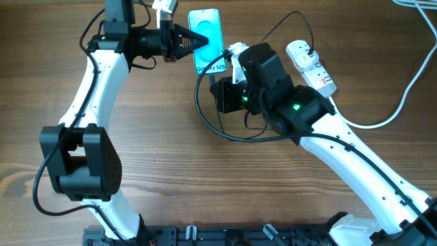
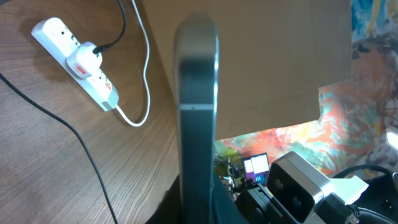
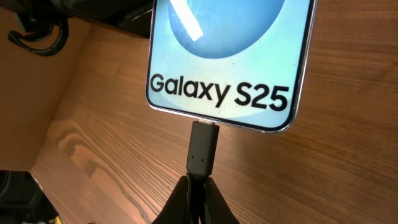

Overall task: Plug charger to phone and switch on socket
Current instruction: 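Release the plug and withdraw the right gripper toward the power strip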

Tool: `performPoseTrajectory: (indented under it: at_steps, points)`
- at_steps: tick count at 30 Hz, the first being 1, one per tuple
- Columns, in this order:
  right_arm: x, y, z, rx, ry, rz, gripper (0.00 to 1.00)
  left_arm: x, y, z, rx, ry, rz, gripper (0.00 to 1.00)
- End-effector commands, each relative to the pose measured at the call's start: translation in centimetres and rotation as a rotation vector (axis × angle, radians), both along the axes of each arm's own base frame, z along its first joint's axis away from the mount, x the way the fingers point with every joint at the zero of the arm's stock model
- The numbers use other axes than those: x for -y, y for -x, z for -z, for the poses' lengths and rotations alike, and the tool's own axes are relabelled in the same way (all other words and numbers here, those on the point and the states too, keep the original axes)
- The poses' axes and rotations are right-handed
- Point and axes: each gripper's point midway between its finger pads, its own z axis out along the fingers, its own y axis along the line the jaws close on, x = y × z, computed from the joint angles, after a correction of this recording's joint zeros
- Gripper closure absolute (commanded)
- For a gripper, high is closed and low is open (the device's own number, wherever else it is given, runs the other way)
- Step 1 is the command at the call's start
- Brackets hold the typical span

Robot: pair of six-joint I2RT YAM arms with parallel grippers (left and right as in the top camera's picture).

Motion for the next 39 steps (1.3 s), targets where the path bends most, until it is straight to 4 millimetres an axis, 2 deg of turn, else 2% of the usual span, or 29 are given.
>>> performPoseTrajectory:
  at_steps: [1, 6, 7, 13, 14, 16, 18, 19, 22, 23, 26, 29, 31, 35, 39]
  points:
    - [0.6, -3.4, -4.5, 0.172, -0.052, 0.075, 0.91, 1.4, 2.7, -1.8, -0.017, 0.073, 0.105, 0.96]
    - [0.5, -3.6, -5.0, 0.193, -0.068, 0.076, 0.9, 1.4, 2.8, -1.7, -0.04, 0.072, 0.104, 0.96]
    - [0.5, -3.6, -5.1, 0.194, -0.069, 0.076, 0.87, 1.4, 2.8, -1.6, -0.044, 0.072, 0.104, 0.96]
    - [0.3, -3.8, -5.4, 0.207, -0.079, 0.076, 0.83, 1.9, 3.1, -1.6, -0.042, 0.071, 0.117, 0.96]
    - [0.4, -3.8, -5.4, 0.205, -0.077, 0.076, 0.79, 2.0, 3.1, -1.6, -0.041, 0.071, 0.118, 0.96]
    - [0.5, -3.6, -5.2, 0.198, -0.069, 0.074, 0.64, 2.0, 2.8, -1.2, -0.037, 0.048, 0.099, 0.96]
    - [1.0, -3.3, -5.8, 0.202, -0.072, 0.081, 0.52, 1.7, 1.9, -0.4, -0.035, 0.001, 0.049, 0.96]
    - [1.6, -3.2, -6.3, 0.205, -0.073, 0.091, 0.45, 1.4, 1.5, 0.0, -0.034, -0.019, 0.024, 0.96]
    - [4.6, -3.2, -8.2, 0.212, -0.075, 0.153, 0.35, 0.8, 0.9, 0.5, -0.04, -0.044, -0.011, 0.96]
    - [6.6, -3.4, -8.7, 0.203, -0.068, 0.196, 0.26, 0.7, 0.6, 1.2, -0.059, -0.076, -0.036, 0.96]
    - [10.9, -4.1, -8.1, 0.161, -0.028, 0.295, 0.11, 0.8, 0.8, 4.3, -0.088, -0.206, -0.082, 0.96]
    - [16.9, -4.5, -4.9, 0.036, 0.065, 0.425, 0.02, 1.3, 2.3, 9.8, -0.171, -0.416, -0.118, 0.96]
    - [20.4, -4.3, -2.9, -0.037, 0.133, 0.483, 0.01, 1.6, 3.2, 13.4, -0.198, -0.517, -0.124, 0.96]
    - [23.8, -3.8, -0.6, -0.145, 0.178, 0.56, 0.01, 2.4, 3.2, 17.3, -0.271, -0.551, -0.123, 0.96]
    - [24.3, -3.3, 0.0, -0.168, 0.205, 0.552, 0.0, 2.5, 2.8, 21.2, -0.343, -0.567, -0.115, 0.96]
